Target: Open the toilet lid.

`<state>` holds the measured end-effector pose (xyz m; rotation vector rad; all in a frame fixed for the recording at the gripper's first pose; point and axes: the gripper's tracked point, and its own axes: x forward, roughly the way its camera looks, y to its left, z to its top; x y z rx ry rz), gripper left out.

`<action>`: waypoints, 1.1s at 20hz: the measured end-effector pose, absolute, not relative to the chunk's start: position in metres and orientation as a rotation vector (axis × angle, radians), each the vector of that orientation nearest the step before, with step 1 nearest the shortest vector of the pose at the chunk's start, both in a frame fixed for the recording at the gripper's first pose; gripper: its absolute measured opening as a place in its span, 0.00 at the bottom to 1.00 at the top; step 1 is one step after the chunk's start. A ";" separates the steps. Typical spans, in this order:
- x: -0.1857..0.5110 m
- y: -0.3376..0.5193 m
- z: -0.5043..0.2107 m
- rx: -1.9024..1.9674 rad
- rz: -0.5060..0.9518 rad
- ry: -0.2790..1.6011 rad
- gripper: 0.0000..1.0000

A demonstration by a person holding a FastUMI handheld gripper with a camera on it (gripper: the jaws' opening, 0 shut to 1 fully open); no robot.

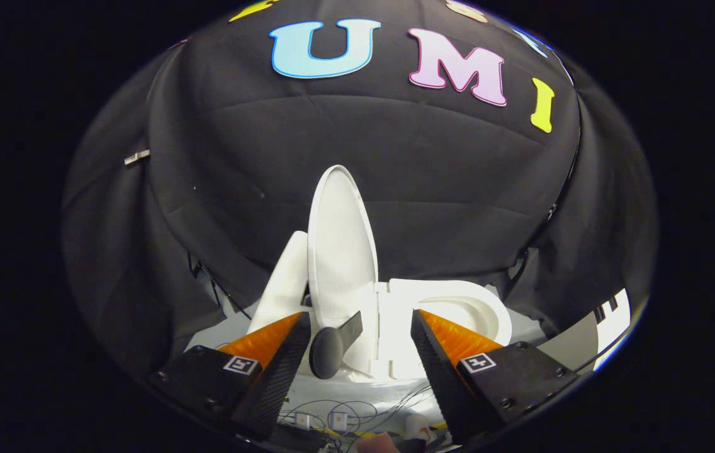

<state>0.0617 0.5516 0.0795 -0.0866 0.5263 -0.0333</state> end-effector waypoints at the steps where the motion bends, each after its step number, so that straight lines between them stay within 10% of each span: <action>1: 0.065 0.554 0.090 -0.069 -0.009 0.502 1.00; 22: 0.046 0.412 0.205 -0.009 0.230 0.175 0.99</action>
